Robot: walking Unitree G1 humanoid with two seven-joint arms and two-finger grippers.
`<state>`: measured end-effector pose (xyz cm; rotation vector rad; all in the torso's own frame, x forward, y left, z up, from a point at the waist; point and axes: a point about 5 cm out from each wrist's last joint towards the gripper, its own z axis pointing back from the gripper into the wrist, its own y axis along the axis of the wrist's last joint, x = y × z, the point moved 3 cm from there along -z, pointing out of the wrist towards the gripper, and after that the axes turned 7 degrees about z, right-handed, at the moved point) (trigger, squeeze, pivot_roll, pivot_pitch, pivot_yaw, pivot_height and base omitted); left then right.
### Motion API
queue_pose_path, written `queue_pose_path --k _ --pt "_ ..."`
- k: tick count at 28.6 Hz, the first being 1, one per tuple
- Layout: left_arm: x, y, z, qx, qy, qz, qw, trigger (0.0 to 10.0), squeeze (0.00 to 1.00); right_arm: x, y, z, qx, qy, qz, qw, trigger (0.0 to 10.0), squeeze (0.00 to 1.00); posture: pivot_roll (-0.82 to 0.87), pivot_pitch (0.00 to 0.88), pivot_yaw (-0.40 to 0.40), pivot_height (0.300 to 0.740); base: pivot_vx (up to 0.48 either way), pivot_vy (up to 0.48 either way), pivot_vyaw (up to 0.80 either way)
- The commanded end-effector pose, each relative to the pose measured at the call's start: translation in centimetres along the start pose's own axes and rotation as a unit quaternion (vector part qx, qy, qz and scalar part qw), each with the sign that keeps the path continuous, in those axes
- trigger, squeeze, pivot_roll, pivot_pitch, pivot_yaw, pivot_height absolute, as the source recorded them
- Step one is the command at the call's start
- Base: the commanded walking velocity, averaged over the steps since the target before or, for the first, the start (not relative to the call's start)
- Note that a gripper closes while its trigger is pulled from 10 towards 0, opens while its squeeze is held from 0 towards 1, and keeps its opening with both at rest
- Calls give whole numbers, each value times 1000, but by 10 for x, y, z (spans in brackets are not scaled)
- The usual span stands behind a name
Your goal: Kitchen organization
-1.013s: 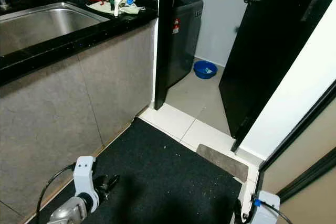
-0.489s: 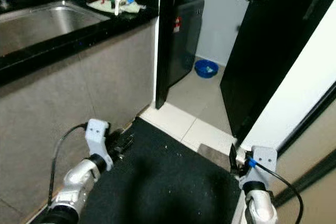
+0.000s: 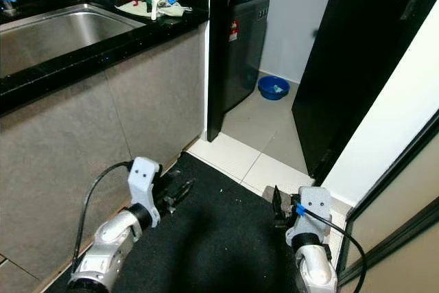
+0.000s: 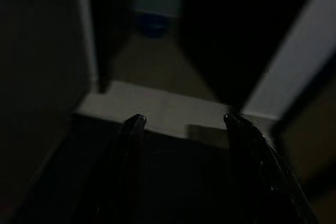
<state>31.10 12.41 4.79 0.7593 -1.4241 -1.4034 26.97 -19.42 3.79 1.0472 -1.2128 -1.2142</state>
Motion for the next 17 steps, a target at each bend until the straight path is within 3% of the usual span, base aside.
queue_pose_path --k 1,13,17 --pt "-1 -2 -1 -9 18 -9 1000 10000 0 -3 1 -3 -4 6 -5 1000 10000 0 28 0 -66 740 0 0 800" --pt "-8 -2 -5 -15 51 -46 997 10000 0 -10 2 -6 -9 25 -10 1000 10000 0 36 0 -60 740 0 0 780" --pt "2 0 -8 -12 28 -92 995 10000 0 -12 1 -6 -15 27 -19 999 10000 0 34 0 -55 740 0 0 777"
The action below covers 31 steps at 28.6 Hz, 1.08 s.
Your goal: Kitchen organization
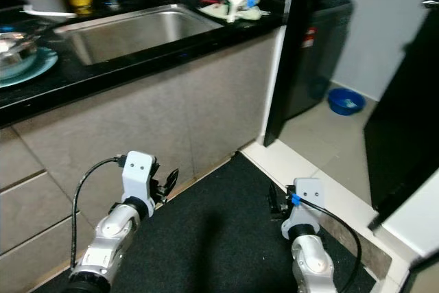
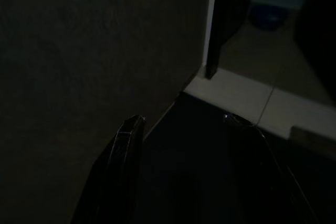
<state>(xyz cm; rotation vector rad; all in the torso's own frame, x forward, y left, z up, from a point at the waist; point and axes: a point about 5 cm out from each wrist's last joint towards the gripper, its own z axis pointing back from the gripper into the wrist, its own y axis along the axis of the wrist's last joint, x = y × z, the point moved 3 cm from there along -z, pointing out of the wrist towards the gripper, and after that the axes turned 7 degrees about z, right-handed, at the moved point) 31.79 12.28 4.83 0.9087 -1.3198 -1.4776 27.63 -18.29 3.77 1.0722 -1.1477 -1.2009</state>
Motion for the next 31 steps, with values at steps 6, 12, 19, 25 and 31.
queue_pose_path --k 6,12,19,25,31 --pt "5 -1 -2 0 -8 -29 1000 10000 0 -2 -1 -2 -7 9 -12 1000 10000 0 35 0 -54 740 0 0 777" --pt "3 -4 -4 -9 -5 -43 999 10000 0 -5 -1 -6 -11 18 -17 1000 10000 0 42 0 -53 740 0 0 775" --pt "3 -7 -4 -13 -6 -58 998 10000 0 -9 -3 -7 -17 26 -19 999 10000 0 44 0 -47 740 0 0 775" --pt "3 -8 -4 -15 -6 -65 998 10000 0 -9 -5 -7 -19 26 -22 999 10000 0 47 0 -45 740 0 0 775" --pt "2 -8 -4 -15 -7 -65 998 10000 0 -10 -5 -7 -19 26 -24 999 10000 0 46 0 -44 740 0 0 775"
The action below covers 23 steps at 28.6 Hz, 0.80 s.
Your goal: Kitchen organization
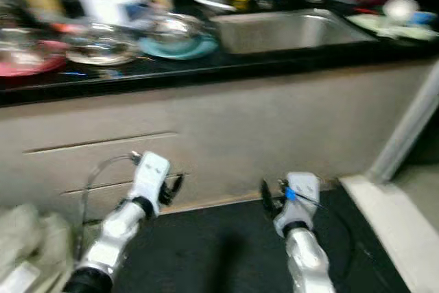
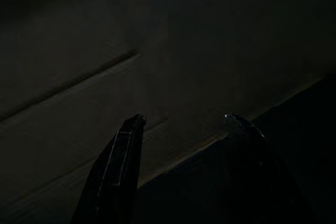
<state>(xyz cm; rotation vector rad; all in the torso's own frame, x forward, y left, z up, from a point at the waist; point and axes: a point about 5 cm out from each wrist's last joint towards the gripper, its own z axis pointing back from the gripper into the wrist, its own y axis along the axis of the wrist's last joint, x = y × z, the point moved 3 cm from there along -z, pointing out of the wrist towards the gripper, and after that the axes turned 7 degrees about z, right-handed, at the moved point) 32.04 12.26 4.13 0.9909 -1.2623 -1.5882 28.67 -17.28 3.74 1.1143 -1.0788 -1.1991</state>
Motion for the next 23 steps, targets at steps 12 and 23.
queue_pose_path --k 12,23 --pt "2 -1 -3 0 -3 11 1000 10000 0 2 -6 1 -11 -7 -14 1000 10000 0 46 0 -45 740 0 0 452" --pt "-4 4 -2 12 7 27 1000 10000 0 5 -5 0 -8 -16 -21 1000 10000 0 36 0 -39 740 0 0 0"
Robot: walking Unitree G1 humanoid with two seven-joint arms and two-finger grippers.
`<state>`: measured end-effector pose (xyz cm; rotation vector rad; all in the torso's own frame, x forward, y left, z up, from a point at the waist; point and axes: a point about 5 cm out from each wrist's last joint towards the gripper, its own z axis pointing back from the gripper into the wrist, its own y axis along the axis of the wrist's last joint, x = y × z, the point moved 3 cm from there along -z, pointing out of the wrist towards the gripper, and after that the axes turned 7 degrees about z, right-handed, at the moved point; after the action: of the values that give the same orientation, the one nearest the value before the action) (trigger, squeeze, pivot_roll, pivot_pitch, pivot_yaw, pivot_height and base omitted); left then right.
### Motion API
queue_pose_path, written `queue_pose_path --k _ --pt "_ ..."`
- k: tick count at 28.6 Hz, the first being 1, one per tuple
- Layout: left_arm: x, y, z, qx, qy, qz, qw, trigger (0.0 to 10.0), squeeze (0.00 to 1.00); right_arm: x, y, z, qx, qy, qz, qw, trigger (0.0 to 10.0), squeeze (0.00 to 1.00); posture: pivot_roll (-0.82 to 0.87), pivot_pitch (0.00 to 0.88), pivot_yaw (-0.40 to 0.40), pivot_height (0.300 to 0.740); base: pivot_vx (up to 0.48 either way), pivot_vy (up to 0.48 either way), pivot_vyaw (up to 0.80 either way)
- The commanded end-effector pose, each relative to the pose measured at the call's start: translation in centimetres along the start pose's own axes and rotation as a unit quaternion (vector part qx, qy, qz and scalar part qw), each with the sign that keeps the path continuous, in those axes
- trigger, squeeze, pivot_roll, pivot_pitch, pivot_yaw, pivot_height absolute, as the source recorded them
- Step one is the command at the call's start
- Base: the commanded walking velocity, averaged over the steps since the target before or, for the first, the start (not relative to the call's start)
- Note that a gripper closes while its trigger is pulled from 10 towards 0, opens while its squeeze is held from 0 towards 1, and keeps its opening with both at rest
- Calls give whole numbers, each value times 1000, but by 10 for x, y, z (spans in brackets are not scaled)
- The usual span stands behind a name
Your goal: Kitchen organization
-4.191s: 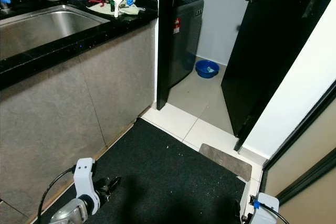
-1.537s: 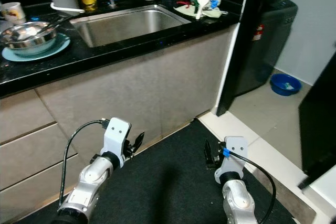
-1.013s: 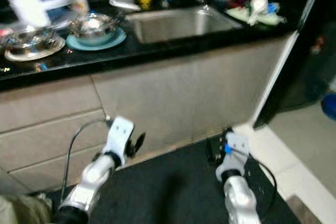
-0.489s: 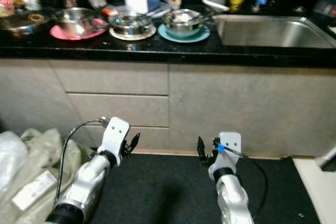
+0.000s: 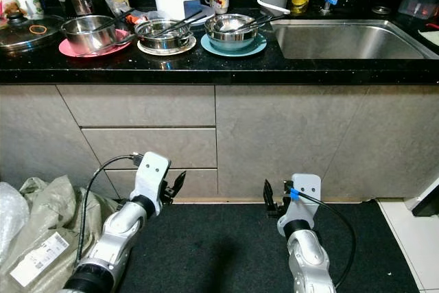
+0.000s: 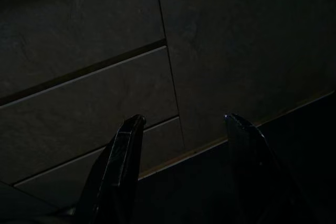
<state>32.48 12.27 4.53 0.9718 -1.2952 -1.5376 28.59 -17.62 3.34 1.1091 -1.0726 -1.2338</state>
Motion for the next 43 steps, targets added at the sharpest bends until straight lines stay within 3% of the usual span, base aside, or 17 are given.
queue_pose_path --k 1,36,43 --pt "-3 0 1 1 5 4 1000 10000 0 2 -1 0 -1 -7 -10 1000 10000 0 36 0 -39 740 0 0 0" --pt "-9 -3 0 -11 15 15 1000 10000 0 -1 -3 -1 -6 -4 -16 1000 10000 0 36 0 -34 740 0 -49 0" --pt "-8 -5 -1 -18 13 12 1000 10000 0 0 -2 -2 -6 -4 -14 1000 10000 0 36 0 -37 740 0 -361 0"
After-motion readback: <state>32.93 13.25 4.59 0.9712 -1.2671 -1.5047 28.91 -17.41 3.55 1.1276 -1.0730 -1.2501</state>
